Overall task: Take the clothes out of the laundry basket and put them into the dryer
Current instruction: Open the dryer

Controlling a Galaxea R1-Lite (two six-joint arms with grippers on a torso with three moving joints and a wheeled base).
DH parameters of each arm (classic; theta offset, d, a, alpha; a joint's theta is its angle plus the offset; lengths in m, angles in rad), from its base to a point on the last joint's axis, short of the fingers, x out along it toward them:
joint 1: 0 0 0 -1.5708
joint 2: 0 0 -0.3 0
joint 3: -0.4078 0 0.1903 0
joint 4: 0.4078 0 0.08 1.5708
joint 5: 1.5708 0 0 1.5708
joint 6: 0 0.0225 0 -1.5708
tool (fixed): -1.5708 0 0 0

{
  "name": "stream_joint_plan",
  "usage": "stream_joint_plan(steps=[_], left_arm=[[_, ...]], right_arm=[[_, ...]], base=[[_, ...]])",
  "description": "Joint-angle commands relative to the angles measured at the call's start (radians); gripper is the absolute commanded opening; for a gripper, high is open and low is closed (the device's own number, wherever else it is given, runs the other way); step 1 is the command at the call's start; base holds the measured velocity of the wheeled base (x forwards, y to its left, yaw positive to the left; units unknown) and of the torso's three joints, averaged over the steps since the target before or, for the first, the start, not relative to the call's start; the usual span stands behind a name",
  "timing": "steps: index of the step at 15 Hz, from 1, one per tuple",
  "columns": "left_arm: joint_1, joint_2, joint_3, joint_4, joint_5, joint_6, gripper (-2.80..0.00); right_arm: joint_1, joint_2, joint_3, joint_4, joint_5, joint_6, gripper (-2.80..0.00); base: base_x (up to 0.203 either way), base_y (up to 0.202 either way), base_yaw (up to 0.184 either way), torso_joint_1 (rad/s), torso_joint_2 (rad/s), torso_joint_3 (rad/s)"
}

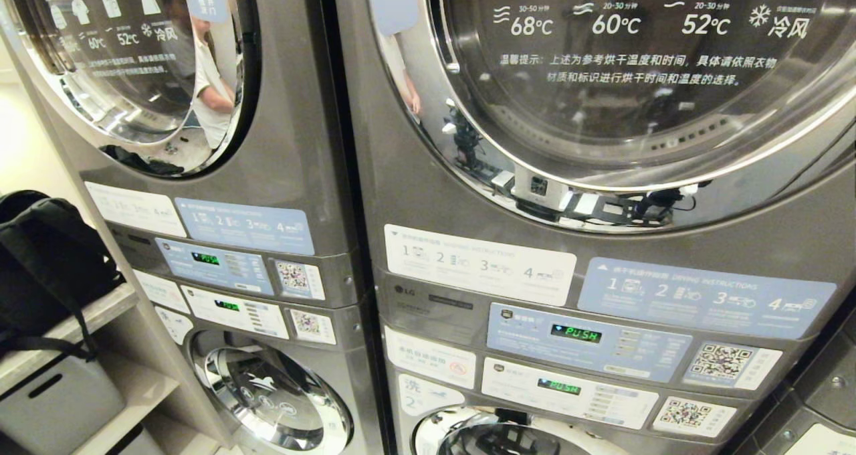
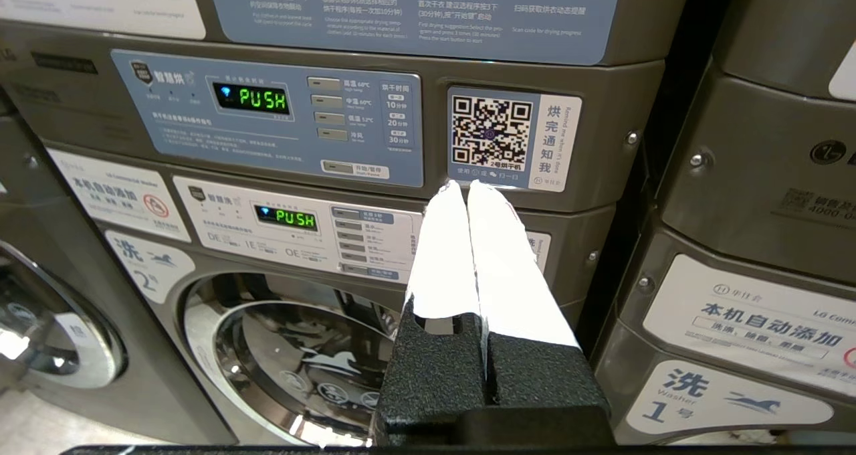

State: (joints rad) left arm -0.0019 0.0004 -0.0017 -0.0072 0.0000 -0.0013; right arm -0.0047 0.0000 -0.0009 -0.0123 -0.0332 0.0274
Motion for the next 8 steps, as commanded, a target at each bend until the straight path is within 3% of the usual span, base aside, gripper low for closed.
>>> stream_joint_plan(steps=[1,5,8], left_arm=[[-0.001,0.0,0.0,0.0,0.0,0.0,-2.8],[0.0,0.0,0.0,0.0,0.0,0.0,-2.8],[0.0,0.0,0.0,0.0,0.0,0.0,-2.8]], right_arm=[[0.0,0.0,0.001,0.004,0.002,-0.002,-2.8],[0.0,0.0,-0.007,0.004,0.006,-0.01,-2.8],[0.0,0.051,-0.207,0.027,0.083,-0.005,-2.8]], base=[[0.0,0.0,0.0,0.0,0.0,0.0],[0.0,0.0,0.0,0.0,0.0,0.0],[0.0,0.0,0.0,0.0,0.0,0.0]])
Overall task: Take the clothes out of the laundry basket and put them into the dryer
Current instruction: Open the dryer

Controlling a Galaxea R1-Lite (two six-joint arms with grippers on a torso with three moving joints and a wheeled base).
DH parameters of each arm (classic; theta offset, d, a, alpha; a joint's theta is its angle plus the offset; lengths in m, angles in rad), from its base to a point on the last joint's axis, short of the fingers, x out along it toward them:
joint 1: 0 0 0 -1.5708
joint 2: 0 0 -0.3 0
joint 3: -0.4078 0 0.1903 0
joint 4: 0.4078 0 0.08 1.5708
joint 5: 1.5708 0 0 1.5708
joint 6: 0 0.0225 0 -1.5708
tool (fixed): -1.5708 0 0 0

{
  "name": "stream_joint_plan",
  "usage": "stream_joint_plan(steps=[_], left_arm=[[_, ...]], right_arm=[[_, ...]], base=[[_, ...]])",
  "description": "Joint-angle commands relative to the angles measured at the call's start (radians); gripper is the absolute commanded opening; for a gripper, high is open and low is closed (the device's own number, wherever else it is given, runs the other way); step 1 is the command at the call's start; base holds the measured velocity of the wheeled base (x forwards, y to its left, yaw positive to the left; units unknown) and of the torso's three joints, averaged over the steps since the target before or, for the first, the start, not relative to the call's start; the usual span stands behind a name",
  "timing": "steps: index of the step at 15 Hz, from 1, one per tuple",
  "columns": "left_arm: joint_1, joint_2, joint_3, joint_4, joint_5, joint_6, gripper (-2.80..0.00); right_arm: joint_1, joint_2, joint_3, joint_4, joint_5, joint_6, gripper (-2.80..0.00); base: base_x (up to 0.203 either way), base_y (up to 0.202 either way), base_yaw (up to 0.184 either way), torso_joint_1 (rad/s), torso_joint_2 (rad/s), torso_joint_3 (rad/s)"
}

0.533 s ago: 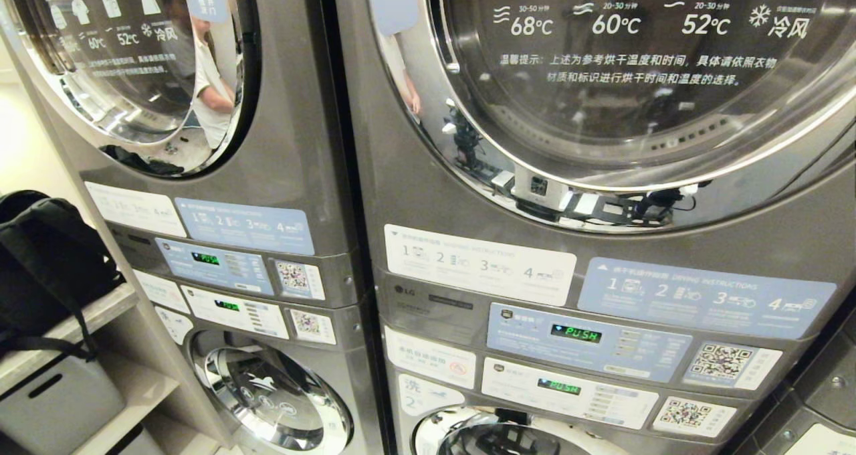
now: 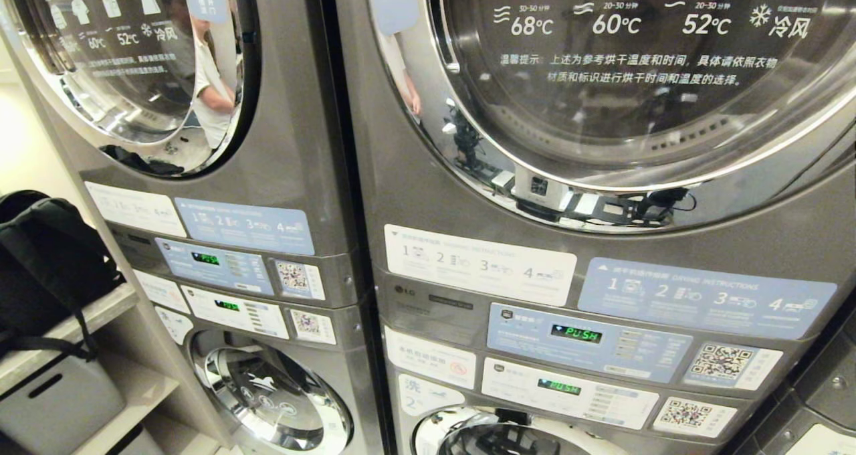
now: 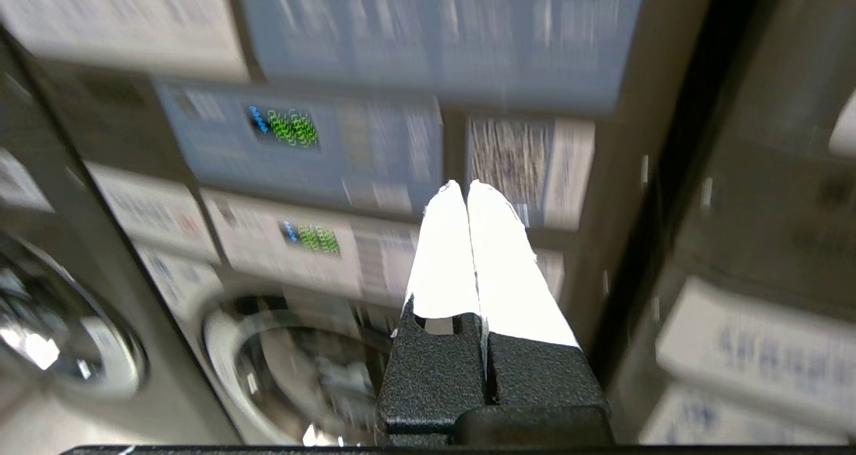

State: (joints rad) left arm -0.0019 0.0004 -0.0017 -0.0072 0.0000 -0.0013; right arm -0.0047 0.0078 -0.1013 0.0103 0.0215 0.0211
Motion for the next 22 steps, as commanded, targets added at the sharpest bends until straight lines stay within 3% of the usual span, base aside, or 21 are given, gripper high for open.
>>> stream_joint_plan(steps=[1,4,7,8,15,18,22], left_arm=[[0.0,0.0,0.0,0.0,0.0,0.0,-2.8],[0.0,0.0,0.0,0.0,0.0,0.0,-2.8],[0.0,0.0,0.0,0.0,0.0,0.0,-2.8],[0.0,0.0,0.0,0.0,0.0,0.0,-2.8],[0.0,0.0,0.0,0.0,0.0,0.0,-2.8],[0.0,0.0,0.0,0.0,0.0,0.0,-2.8],[0.0,0.0,0.0,0.0,0.0,0.0,-2.8]], right_arm=[[0.0,0.109,-0.182,0.013,0.061,0.004,-2.8],[0.063,0.461,-0.487,0.027,0.191,0.01,-2.8],[0.217,0.83,-0.786,-0.002,0.272,0.0,-2.8],[0.262,0.948,-0.87,-0.029,0.287,-0.018,0.0],[0.531,1.543,-1.425,-0.156,0.323,-0.148,0.0],[0.639,1.677,-1.558,-0.163,0.239,-0.168,0.0],[0.708,1.813,-1.732,-0.163,0.103,-0.172,0.0]], base=[[0.0,0.0,0.0,0.0,0.0,0.0],[0.0,0.0,0.0,0.0,0.0,0.0],[0.0,0.0,0.0,0.0,0.0,0.0],[0.0,0.0,0.0,0.0,0.0,0.0],[0.0,0.0,0.0,0.0,0.0,0.0],[0.0,0.0,0.0,0.0,0.0,0.0],[0.0,0.0,0.0,0.0,0.0,0.0]])
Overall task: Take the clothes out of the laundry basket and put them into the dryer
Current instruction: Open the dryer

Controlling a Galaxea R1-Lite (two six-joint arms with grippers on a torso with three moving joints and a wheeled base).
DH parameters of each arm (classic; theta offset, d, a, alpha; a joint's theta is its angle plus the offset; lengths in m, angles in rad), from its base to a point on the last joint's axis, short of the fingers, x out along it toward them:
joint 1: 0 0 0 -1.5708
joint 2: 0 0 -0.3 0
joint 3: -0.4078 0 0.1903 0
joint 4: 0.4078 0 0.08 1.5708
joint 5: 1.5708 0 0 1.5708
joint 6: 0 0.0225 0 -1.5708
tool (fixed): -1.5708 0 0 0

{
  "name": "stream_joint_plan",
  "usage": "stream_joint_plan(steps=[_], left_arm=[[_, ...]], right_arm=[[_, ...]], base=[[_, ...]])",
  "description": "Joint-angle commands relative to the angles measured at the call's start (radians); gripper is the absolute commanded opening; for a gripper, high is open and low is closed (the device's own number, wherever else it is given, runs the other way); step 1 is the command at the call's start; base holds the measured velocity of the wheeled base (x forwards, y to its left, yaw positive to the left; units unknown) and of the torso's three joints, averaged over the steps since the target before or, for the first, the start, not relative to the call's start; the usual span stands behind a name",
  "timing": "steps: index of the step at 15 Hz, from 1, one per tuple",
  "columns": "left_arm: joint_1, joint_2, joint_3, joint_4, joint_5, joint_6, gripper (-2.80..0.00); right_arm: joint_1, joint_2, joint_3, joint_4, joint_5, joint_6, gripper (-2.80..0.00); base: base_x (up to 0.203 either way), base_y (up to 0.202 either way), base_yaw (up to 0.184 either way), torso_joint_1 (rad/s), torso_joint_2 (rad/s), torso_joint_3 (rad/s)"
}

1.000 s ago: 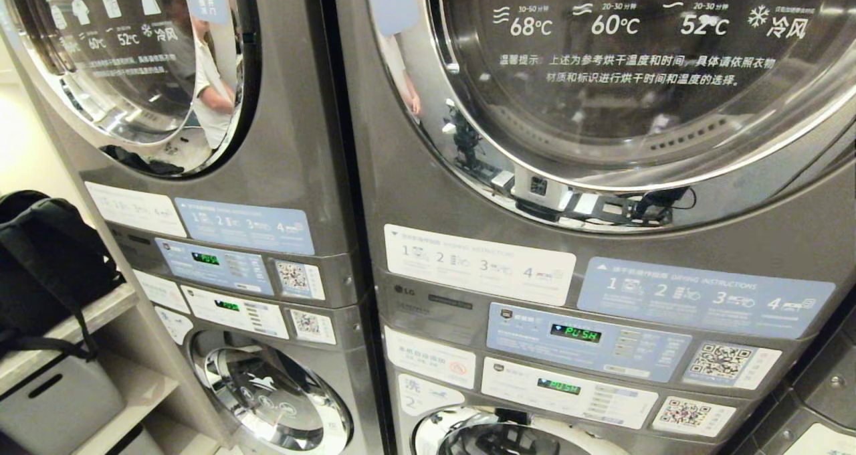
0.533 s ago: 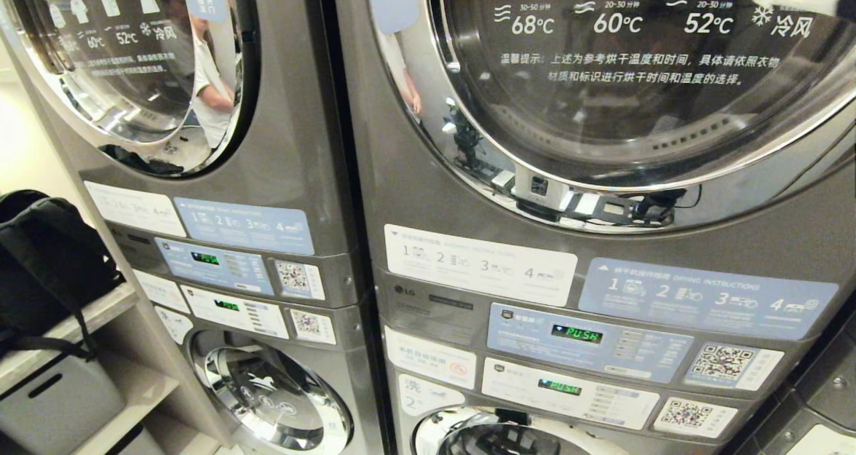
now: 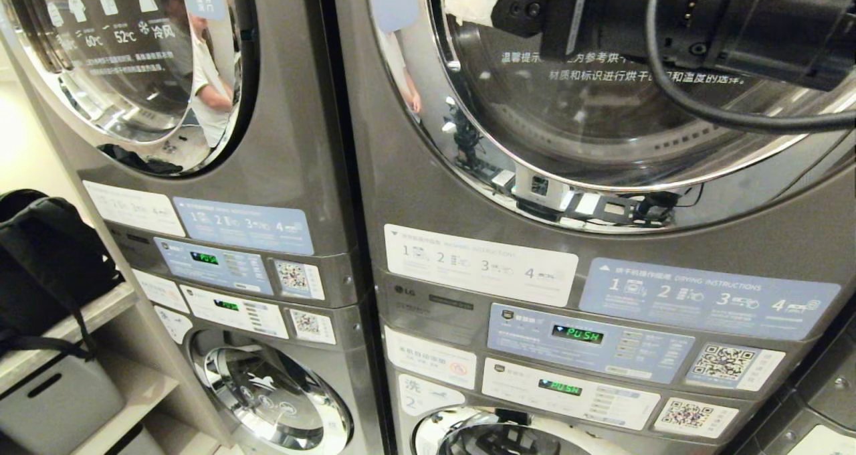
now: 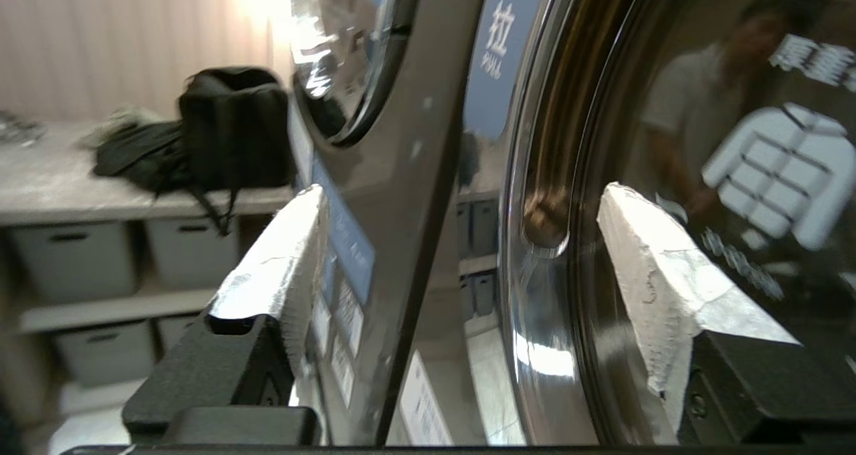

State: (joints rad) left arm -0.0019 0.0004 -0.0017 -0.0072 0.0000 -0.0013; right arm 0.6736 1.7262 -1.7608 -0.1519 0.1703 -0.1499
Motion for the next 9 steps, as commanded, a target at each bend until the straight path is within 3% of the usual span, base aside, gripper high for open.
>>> stream_joint_plan(steps=[1,9], left_arm=[[0.0,0.0,0.0,0.0,0.0,0.0,-2.8],[-0.001,0.0,0.0,0.0,0.0,0.0,-2.8]], right_arm=[[0.048,0.121,-0.104,-0.001,-0.079,-0.002,0.0],[0.063,0.224,-0.187,-0.048,-0.165,-0.053,0.0]], base=[[0.0,0.0,0.0,0.0,0.0,0.0],[0.0,0.0,0.0,0.0,0.0,0.0]])
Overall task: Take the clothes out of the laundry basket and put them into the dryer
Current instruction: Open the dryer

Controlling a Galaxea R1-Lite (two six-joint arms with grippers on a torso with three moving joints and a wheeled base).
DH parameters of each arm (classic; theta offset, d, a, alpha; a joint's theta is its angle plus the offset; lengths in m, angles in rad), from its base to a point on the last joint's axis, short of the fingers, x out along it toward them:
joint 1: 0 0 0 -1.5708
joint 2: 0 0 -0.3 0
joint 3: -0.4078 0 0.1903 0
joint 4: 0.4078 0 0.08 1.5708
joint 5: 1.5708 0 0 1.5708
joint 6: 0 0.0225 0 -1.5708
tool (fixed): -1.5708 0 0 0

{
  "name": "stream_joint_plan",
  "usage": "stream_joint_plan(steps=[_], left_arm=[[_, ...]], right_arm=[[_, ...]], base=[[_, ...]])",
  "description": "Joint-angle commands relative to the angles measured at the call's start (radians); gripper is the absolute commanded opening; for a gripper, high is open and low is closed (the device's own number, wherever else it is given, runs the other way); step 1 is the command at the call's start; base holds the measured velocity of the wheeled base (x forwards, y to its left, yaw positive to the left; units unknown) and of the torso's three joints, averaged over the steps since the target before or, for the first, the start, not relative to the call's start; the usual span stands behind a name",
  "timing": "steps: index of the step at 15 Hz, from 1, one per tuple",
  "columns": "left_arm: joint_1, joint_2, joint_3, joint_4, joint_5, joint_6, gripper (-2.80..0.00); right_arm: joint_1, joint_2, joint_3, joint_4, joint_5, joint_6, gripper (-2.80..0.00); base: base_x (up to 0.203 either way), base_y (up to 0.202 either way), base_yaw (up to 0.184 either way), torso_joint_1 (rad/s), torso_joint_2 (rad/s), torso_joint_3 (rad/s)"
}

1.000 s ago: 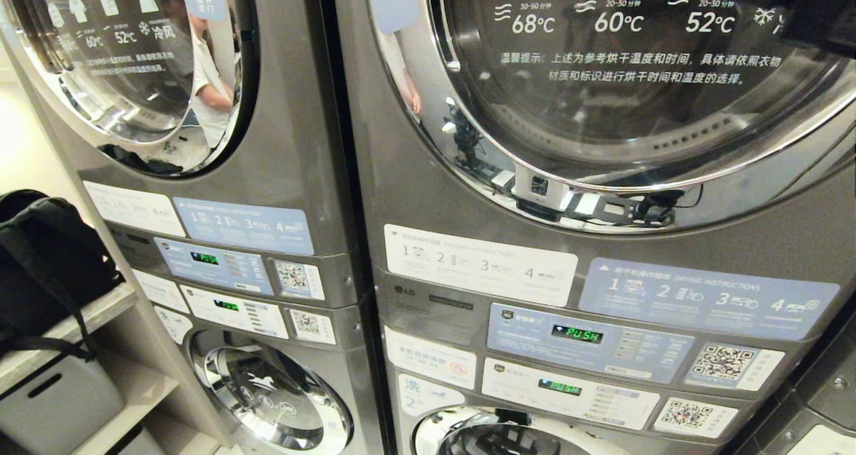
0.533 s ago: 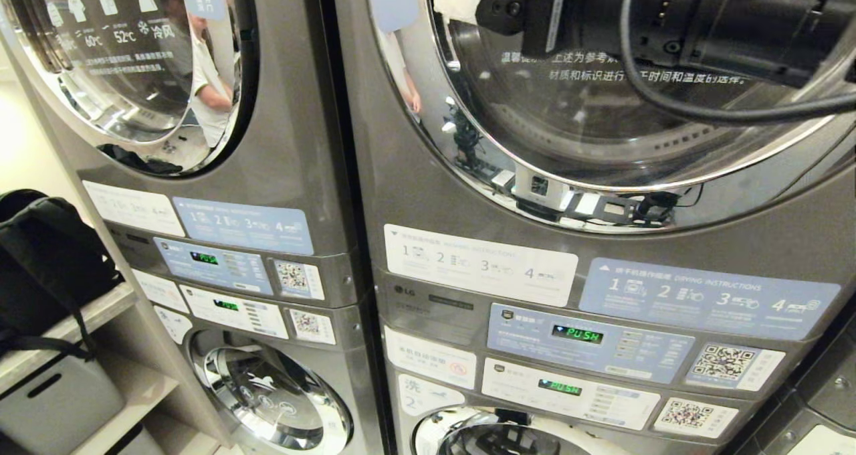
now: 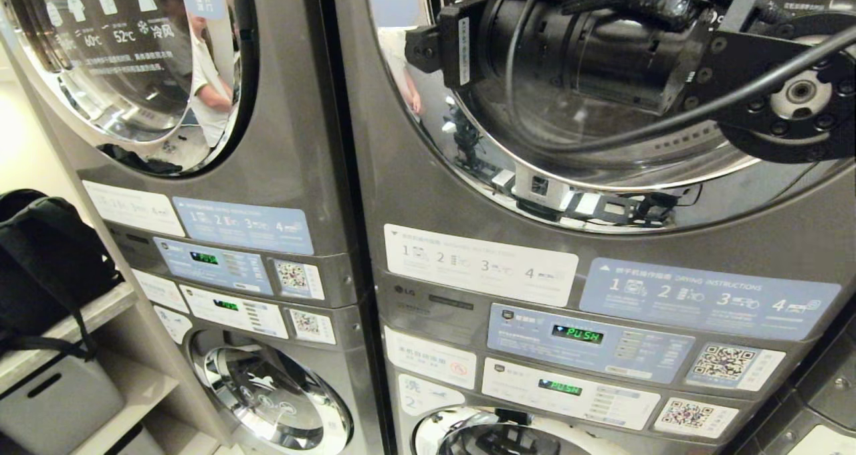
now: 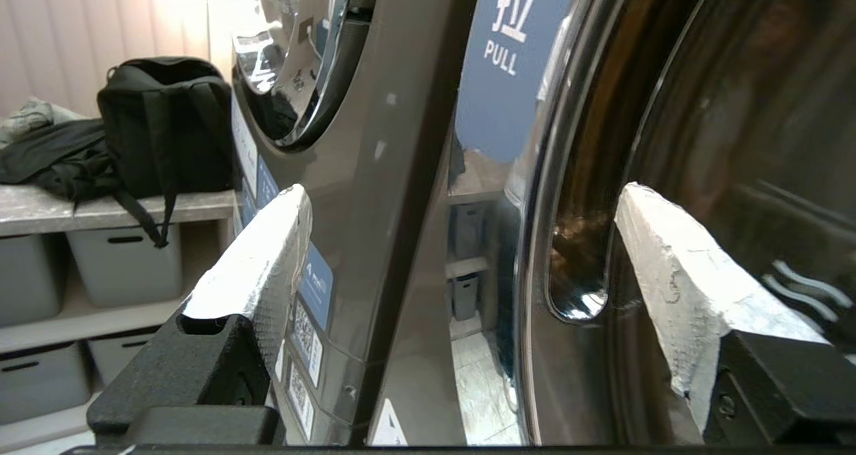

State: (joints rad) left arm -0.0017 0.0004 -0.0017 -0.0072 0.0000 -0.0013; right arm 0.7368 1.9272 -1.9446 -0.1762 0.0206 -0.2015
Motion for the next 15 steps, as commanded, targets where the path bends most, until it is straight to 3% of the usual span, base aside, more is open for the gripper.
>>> stream_joint_plan(steps=[1,8,15], left_arm=[[0.0,0.0,0.0,0.0,0.0,0.0,-2.8],[0.0,0.0,0.0,0.0,0.0,0.0,-2.8],[-0.001,0.0,0.0,0.0,0.0,0.0,-2.8]], right_arm=[[0.0,0.029,-0.004,-0.049,-0.024,0.001,0.0],[0.001,0.006,-0.004,-0.044,-0.027,-0.001,0.0],[0.004,-0.138,-0.006,0.176,-0.028,-0.024,0.0]], base=[[0.0,0.0,0.0,0.0,0.0,0.0],[0.0,0.0,0.0,0.0,0.0,0.0],[0.0,0.0,0.0,0.0,0.0,0.0]])
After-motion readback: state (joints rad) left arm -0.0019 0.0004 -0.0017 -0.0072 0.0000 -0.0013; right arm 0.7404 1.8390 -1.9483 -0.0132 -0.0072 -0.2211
